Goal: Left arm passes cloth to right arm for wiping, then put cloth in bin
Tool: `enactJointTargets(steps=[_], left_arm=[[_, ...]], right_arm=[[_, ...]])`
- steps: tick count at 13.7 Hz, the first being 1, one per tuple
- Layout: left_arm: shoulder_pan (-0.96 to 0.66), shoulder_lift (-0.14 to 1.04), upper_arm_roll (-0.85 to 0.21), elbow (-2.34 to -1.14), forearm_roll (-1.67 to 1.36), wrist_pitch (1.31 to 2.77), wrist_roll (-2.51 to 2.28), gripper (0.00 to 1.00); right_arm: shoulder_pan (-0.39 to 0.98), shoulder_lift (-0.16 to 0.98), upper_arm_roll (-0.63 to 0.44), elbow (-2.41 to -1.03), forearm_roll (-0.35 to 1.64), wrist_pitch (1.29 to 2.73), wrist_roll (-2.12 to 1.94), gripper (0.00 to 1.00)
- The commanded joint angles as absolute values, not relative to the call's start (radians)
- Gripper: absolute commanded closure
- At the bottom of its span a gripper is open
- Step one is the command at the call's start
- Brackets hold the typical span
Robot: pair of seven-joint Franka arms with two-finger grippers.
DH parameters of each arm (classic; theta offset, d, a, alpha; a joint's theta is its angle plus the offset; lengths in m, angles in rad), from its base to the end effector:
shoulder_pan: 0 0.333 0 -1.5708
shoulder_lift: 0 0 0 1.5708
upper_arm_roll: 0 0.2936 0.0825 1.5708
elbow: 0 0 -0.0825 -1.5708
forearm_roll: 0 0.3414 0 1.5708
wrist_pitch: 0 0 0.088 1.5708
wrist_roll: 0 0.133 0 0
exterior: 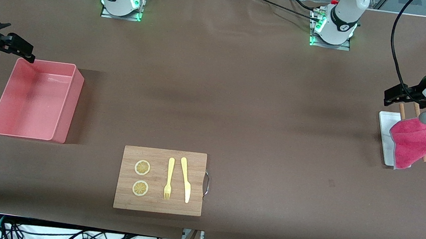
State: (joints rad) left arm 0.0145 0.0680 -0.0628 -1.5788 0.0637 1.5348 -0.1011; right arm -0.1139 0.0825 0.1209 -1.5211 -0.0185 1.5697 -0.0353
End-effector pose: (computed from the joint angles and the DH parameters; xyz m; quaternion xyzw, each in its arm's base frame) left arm 0.5214 -0.0156 0.5350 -0.9977 -0.0257 0.0535 0.0338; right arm 0.5337 -0.0011 0.5545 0.9996 0.0212 -0.0167 0.0040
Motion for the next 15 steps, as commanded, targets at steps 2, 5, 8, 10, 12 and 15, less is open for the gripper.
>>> enactJointTargets(steps=[2, 5, 8, 10, 12, 15], left_arm=[[0.018, 0.075, -0.057, -1.546, 0.060, 1.519, -0.086, 0.00], [0.020, 0.077, -0.054, -1.543, 0.060, 1.522, -0.086, 0.00], [0.023, 0.087, -0.052, -1.505, 0.084, 1.526, -0.077, 0.00], [0.021, 0.118, -0.054, -1.503, 0.113, 1.558, -0.077, 0.00], [0.021, 0.123, -0.054, -1.503, 0.110, 1.563, -0.074, 0.00], [0.028, 0.120, -0.052, -1.509, 0.112, 1.563, -0.071, 0.00]], right_arm=[[-0.121, 0.092, 0.123, -1.497, -0.009, 1.565, -0.046, 0.00], [-0.121, 0.092, 0.123, -1.497, -0.009, 1.565, -0.046, 0.00], [-0.121, 0.092, 0.123, -1.497, -0.009, 1.565, -0.048, 0.00], [-0.121, 0.092, 0.123, -1.497, -0.009, 1.565, -0.048, 0.00], [-0.121, 0.092, 0.123, -1.497, -0.009, 1.565, -0.046, 0.00], [-0.121, 0.092, 0.123, -1.497, -0.009, 1.565, -0.044, 0.00]])
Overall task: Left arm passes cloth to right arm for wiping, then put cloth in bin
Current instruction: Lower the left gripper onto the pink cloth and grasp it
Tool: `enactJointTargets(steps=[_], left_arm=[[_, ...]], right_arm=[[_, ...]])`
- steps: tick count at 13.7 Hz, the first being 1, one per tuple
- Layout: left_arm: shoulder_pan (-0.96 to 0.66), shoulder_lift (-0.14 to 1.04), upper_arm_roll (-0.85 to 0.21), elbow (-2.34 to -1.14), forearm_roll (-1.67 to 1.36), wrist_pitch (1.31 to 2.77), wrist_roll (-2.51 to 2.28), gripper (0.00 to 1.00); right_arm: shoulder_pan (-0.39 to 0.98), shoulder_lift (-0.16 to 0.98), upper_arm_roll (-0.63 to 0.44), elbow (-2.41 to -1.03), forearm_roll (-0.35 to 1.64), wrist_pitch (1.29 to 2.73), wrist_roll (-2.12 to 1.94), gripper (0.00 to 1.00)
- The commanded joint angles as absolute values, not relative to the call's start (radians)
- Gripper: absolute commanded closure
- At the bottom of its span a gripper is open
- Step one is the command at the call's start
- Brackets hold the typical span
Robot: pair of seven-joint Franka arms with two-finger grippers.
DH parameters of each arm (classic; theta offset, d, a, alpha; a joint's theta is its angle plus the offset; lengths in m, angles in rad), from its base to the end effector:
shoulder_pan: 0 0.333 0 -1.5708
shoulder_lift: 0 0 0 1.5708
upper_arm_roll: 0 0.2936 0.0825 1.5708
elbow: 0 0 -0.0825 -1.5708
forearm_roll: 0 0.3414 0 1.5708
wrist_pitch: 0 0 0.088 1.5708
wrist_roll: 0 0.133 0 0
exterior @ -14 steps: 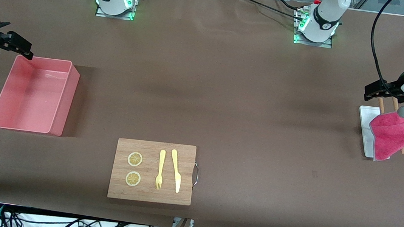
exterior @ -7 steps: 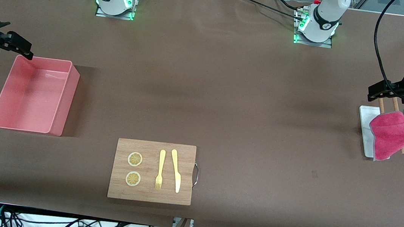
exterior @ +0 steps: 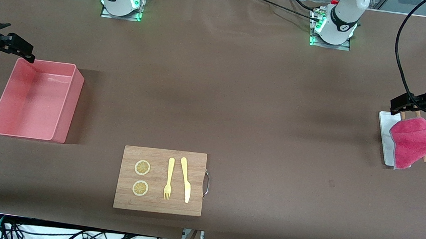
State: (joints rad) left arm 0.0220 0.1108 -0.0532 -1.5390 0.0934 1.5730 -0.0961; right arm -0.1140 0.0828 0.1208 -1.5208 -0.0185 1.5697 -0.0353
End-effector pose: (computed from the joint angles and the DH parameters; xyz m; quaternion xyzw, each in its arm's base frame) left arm 0.5390 -0.0031 0.5322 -0.9978 -0.0305 0.0354 0.0461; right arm 0.5338 -0.0013 0.5544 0.9996 0.0211 -0.0167 0.0040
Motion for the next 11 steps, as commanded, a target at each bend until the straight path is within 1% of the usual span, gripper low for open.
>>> enactJointTargets(steps=[1, 3, 4, 6, 8, 11], left_arm=[[0.031, 0.123, -0.052, -1.509, 0.112, 1.562, -0.068, 0.00], [0.052, 0.130, -0.052, -1.506, 0.031, 1.559, -0.048, 0.00], [0.061, 0.135, -0.054, -1.526, 0.012, 1.551, -0.034, 0.00], [0.083, 0.220, -0.051, -1.532, 0.082, 1.566, 0.061, 0.00], [0.197, 0.311, -0.052, -1.526, 0.094, 1.653, 0.147, 0.00], [0.363, 0.461, -0.054, -1.517, 0.083, 1.799, 0.412, 0.00]], right_arm=[[-0.121, 0.092, 0.123, -1.497, -0.009, 1.565, -0.044, 0.00], [-0.121, 0.092, 0.123, -1.497, -0.008, 1.565, -0.044, 0.00], [-0.121, 0.092, 0.123, -1.497, -0.009, 1.565, -0.044, 0.00], [-0.121, 0.092, 0.123, -1.497, -0.009, 1.565, -0.044, 0.00], [-0.121, 0.092, 0.123, -1.497, -0.009, 1.565, -0.044, 0.00], [-0.121, 0.092, 0.123, -1.497, -0.009, 1.565, -0.046, 0.00]])
